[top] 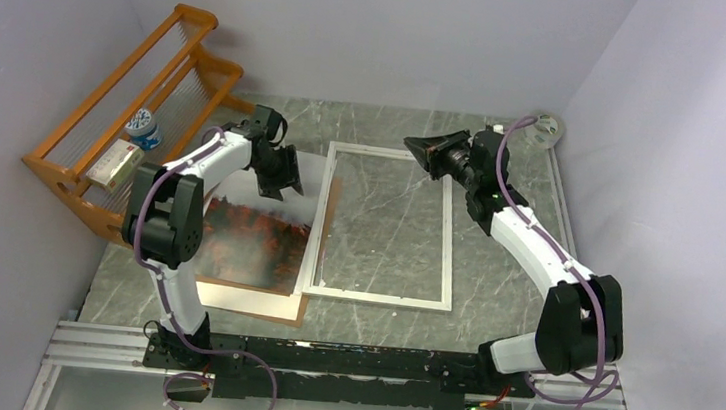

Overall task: Put the photo into the frame
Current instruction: Place the photo frame item in the photo frame.

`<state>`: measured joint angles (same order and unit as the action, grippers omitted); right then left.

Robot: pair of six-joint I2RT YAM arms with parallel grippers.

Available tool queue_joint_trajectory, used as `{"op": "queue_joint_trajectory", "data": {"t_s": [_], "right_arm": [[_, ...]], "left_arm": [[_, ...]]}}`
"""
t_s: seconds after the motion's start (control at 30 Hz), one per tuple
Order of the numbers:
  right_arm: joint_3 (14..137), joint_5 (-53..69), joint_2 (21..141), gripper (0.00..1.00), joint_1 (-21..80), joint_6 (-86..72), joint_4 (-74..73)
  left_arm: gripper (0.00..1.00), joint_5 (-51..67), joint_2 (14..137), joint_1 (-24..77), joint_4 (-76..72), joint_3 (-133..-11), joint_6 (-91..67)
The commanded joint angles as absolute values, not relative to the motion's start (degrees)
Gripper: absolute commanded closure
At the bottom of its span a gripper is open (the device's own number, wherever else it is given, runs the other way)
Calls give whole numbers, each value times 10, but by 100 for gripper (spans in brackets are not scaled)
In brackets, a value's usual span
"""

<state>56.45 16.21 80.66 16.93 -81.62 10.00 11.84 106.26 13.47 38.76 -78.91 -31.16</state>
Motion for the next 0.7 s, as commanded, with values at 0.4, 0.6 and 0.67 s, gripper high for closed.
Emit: {"op": "queue_joint_trajectory", "data": {"t_s": [0.4,0.6,0.67], "right_arm": [[654,144,814,100,207,-840,90],[630,143,823,100,214,-830,71],[606,124,822,100,217,-815,57]], "left_arm": [[41,110,1060,100,373,-776,-314],[41,118,1064,85,367,-769,-316],[37,120,1066,82,367,-767,-316]]}}
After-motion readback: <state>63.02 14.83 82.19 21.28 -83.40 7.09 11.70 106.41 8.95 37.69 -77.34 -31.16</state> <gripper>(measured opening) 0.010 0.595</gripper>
